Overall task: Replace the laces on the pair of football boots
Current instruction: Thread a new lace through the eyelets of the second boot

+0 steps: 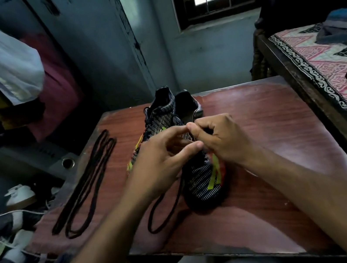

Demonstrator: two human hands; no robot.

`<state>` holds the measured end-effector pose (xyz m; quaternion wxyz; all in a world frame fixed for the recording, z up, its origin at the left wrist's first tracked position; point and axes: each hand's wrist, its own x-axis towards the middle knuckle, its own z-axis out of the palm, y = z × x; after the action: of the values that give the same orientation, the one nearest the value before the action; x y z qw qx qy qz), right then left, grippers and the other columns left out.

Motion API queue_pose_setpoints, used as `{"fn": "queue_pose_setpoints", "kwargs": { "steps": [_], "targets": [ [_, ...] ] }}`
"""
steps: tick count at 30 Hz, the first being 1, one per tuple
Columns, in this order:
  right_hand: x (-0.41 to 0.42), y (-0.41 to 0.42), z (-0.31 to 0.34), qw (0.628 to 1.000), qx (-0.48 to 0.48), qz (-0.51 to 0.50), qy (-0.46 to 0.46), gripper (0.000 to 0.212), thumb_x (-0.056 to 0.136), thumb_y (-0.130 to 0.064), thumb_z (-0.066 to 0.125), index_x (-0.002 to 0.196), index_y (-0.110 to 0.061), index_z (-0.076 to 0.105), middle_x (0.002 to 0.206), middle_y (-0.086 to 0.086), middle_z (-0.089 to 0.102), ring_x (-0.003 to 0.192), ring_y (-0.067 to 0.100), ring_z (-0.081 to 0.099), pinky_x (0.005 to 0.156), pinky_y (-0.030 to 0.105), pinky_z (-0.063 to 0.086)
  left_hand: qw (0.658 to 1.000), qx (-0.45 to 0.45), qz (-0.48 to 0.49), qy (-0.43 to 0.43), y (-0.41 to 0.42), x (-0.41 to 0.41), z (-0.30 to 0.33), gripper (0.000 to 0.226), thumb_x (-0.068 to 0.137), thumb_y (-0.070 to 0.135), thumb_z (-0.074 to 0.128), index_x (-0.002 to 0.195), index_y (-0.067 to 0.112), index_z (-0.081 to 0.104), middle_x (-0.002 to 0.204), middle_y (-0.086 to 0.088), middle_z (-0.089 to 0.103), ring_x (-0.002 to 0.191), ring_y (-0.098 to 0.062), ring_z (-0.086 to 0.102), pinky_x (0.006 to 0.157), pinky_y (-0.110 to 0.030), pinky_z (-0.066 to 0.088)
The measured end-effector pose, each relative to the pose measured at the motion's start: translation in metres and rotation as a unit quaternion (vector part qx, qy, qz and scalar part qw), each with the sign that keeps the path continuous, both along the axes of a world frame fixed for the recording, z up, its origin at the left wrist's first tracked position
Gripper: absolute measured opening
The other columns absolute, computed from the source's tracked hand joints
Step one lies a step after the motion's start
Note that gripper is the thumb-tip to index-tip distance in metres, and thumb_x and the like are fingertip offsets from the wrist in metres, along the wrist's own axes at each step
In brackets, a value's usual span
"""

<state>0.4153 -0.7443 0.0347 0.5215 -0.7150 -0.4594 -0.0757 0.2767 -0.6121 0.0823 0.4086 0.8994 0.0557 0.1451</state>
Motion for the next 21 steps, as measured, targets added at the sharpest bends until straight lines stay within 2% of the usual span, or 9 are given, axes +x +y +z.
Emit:
{"fn": "queue_pose_setpoints", "kwargs": {
  "steps": [2,4,6,8,10,13,16,19,21],
  "targets": [
    [0.004,-0.002,0.0,1.0,0.008,-0.012,0.02,0.054,0.1,-0.038,0.058,0.056,-0.011,0.043,0.051,-0.009,0.033,0.049,0.005,0.034,0.05,0.018,0.024,0.999,-0.042,0.019,-0.006,-0.007,0.014,-0.005,0.024,0.088,0.03,0.081,0.111,0.027,0.076,0.088,0.009,0.079,0.085,-0.012,0.076,0.079,-0.034,0.061],
    [0.007,-0.004,0.002,0.999,0.018,-0.014,0.032,0.055,0.099,-0.041,0.06,0.054,-0.015,0.04,0.05,-0.01,0.031,0.048,0.005,0.032,0.05,0.02,0.025,0.998,-0.059,0.025,-0.023,-0.01,0.02,-0.007,0.012,0.09,0.019,0.079,0.098,0.028,0.078,0.085,0.008,0.078,0.079,-0.006,0.074,0.073,-0.026,0.057],
    [0.008,-0.005,0.004,0.999,0.021,-0.004,0.028,0.055,0.1,-0.039,0.063,0.053,-0.02,0.039,0.049,-0.011,0.032,0.047,0.004,0.032,0.049,0.021,0.025,0.997,-0.038,0.045,-0.043,-0.006,0.019,-0.009,0.009,0.091,0.017,0.078,0.09,0.026,0.079,0.078,0.006,0.076,0.067,-0.001,0.066,0.067,-0.02,0.051],
    [0.011,-0.007,0.005,0.999,0.018,-0.003,0.027,0.055,0.1,-0.037,0.065,0.054,-0.018,0.042,0.05,-0.011,0.035,0.048,0.004,0.033,0.049,0.022,0.028,0.995,-0.045,0.069,-0.057,0.005,0.016,-0.013,0.007,0.092,0.016,0.076,0.088,0.022,0.078,0.074,-0.001,0.073,0.063,-0.005,0.06,0.063,-0.024,0.049],
    [0.015,-0.009,0.006,0.999,0.017,-0.005,0.035,0.053,0.099,-0.037,0.065,0.056,-0.013,0.046,0.052,-0.011,0.038,0.049,0.004,0.035,0.05,0.021,0.029,0.993,-0.042,0.091,-0.064,0.017,0.01,-0.02,0.009,0.092,0.015,0.076,0.087,0.022,0.077,0.073,0.0,0.072,0.063,-0.006,0.06,0.064,-0.026,0.046],
    [0.012,-0.008,0.006,0.999,0.023,0.006,0.039,0.048,0.098,-0.038,0.067,0.057,-0.019,0.048,0.052,-0.011,0.04,0.049,0.003,0.037,0.049,0.018,0.029,0.994,-0.016,0.084,-0.06,0.019,0.001,-0.024,0.01,0.09,0.023,0.075,0.098,0.028,0.078,0.086,0.009,0.073,0.074,-0.003,0.063,0.071,-0.027,0.047],
    [0.003,-0.003,0.004,0.998,0.027,0.038,0.043,0.046,0.098,-0.036,0.067,0.058,-0.023,0.049,0.052,-0.012,0.04,0.05,0.002,0.038,0.05,0.016,0.029,0.999,0.033,0.003,-0.04,0.005,0.004,-0.019,0.038,0.086,0.043,0.071,0.122,0.032,0.07,0.107,0.013,0.072,0.095,-0.009,0.069,0.086,-0.035,0.056],
    [0.002,0.0,0.001,0.997,0.032,0.051,0.055,0.046,0.1,-0.033,0.064,0.056,-0.026,0.051,0.051,-0.012,0.043,0.052,0.0,0.041,0.053,0.016,0.031,0.997,-0.003,0.014,-0.08,-0.004,0.015,-0.023,0.032,0.087,0.036,0.074,0.116,0.024,0.073,0.099,0.01,0.076,0.093,-0.008,0.072,0.084,-0.043,0.059],
    [0.005,-0.001,0.002,0.996,0.038,0.044,0.071,0.045,0.102,-0.036,0.059,0.059,-0.024,0.06,0.052,-0.007,0.049,0.053,0.0,0.045,0.056,0.023,0.036,0.992,-0.01,0.052,-0.117,-0.006,0.019,-0.029,0.025,0.089,0.026,0.075,0.114,0.023,0.077,0.101,0.011,0.076,0.096,-0.005,0.072,0.086,-0.041,0.058]
  ]
}}
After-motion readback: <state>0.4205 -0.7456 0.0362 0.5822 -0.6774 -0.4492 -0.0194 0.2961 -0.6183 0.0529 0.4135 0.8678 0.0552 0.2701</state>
